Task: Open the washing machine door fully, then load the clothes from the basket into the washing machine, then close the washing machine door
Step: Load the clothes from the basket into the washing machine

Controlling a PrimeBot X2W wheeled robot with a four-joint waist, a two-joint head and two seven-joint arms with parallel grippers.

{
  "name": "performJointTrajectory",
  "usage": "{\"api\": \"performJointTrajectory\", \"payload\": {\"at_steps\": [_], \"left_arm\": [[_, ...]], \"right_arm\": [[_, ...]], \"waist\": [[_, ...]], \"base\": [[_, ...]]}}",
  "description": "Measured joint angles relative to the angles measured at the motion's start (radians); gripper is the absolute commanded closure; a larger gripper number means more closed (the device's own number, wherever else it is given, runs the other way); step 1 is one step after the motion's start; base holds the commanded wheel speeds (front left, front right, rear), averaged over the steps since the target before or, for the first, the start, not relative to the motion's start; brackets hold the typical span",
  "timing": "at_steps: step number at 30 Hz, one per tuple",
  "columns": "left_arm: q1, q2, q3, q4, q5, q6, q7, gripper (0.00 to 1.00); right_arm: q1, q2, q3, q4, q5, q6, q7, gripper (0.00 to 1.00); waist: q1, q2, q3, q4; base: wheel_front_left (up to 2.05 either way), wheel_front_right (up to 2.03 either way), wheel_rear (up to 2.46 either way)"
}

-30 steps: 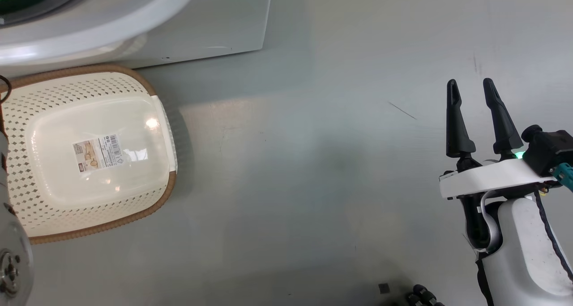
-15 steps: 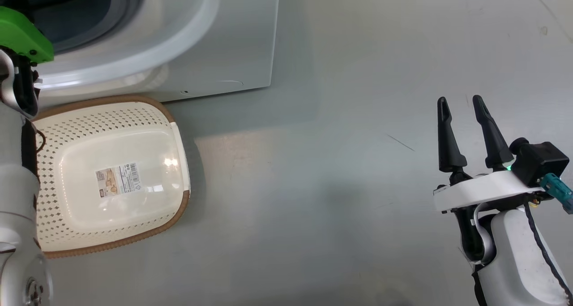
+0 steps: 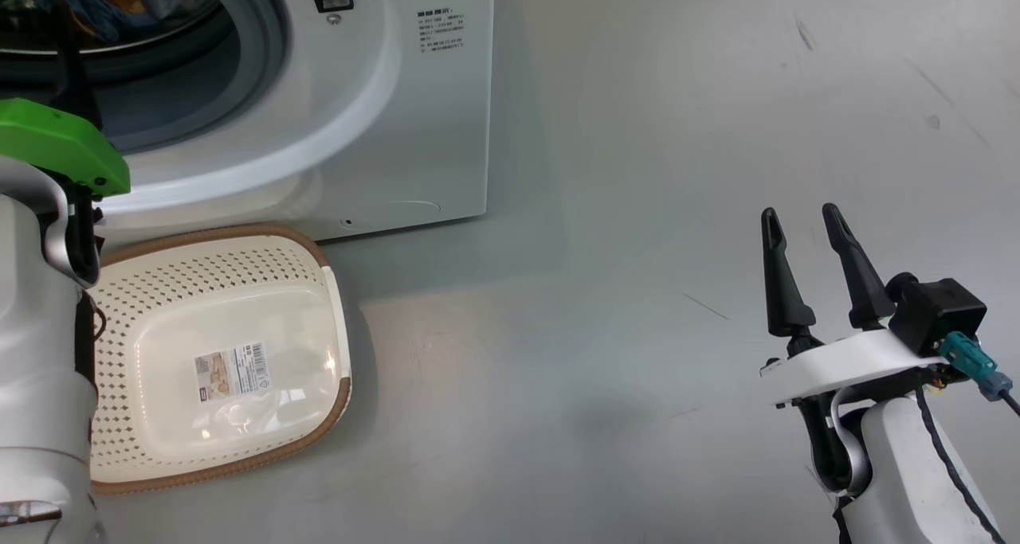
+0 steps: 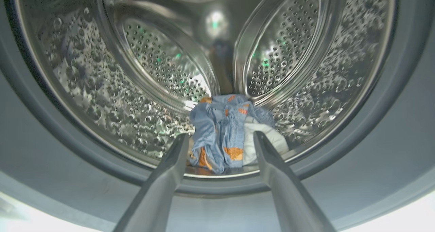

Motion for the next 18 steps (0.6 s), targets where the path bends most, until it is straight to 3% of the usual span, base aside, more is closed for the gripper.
{"api": "performJointTrajectory", "payload": {"at_steps": [10, 18], "left_arm": [[0.175, -0.013, 0.051, -0.177, -0.011, 0.0, 0.0, 0.0], [0.334, -0.051, 0.035, -0.323, 0.009, 0.0, 0.0, 0.0]], "right_arm": [[0.049, -0.002, -0.004, 0.017, 0.0, 0.0, 0.0, 0.0], [0.088, -0.002, -0.004, 0.02, 0.0, 0.0, 0.0, 0.0]], "waist": [[0.0, 0.0, -0.099, 0.009], [0.0, 0.0, -0.176, 0.014]], "base": [[0.0, 0.0, 0.0], [0.0, 0.0, 0.0]]}}
